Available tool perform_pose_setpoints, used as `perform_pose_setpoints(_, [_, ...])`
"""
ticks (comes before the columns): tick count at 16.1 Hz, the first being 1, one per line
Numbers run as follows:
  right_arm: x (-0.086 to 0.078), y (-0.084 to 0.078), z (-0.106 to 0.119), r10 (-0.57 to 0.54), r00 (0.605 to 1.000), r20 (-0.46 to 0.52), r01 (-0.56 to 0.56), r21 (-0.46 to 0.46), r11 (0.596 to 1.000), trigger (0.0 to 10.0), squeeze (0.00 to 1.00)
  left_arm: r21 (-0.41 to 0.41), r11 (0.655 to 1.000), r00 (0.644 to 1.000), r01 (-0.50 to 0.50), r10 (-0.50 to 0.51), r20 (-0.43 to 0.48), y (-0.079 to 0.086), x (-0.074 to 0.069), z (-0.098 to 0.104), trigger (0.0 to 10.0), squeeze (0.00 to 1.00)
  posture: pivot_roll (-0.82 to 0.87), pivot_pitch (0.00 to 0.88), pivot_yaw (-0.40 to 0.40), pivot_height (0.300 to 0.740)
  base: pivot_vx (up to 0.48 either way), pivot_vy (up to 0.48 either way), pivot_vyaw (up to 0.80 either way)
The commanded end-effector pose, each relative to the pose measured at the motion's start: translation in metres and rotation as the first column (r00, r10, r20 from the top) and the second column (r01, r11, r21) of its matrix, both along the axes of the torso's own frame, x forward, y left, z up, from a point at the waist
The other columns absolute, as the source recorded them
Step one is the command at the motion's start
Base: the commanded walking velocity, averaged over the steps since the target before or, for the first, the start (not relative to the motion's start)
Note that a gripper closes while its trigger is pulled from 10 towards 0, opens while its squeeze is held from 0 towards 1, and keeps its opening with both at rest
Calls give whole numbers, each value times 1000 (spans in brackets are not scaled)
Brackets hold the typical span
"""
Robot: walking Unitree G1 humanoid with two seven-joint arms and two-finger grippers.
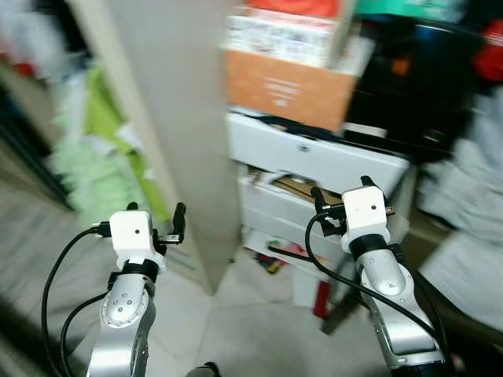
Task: Clean up the room
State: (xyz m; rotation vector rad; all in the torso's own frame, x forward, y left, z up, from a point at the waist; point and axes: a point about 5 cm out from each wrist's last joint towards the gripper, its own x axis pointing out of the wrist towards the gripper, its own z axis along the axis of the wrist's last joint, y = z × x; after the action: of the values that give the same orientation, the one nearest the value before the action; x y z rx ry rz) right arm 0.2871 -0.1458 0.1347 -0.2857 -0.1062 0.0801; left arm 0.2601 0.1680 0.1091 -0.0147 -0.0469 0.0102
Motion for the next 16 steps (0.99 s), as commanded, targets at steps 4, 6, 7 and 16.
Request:
perform_pose_setpoints(4, [2, 0, 4, 6, 1000, 14, -6, 6, 1000, 10000, 0, 13, 1000, 1000, 9, -9, 1, -2, 0, -1, 10000, 0, -164, 112, 29, 740, 0, 0, 800])
perform_pose_setpoints(6, [2, 0, 3, 7, 1000, 15, -7, 4, 1000, 10000, 0, 10, 1000, 1000, 9, -9, 4, -3, 0, 0, 10000, 0, -164, 111, 29, 740, 0, 0, 800])
perform_pose_setpoints(7, [2, 1, 4, 8, 1000, 18, -8, 6, 1000, 10000, 0, 8, 1000, 1000, 6, -6, 5, -3, 0, 0, 10000, 0, -163, 110, 27, 740, 0, 0, 800])
perform_pose_setpoints(16, [11, 9, 7, 15, 999, 37, -16, 25, 1000, 10000, 0, 7, 1000, 1000, -2, 2, 12, -5, 2, 0, 10000, 0, -155, 108, 26, 740, 0, 0, 800])
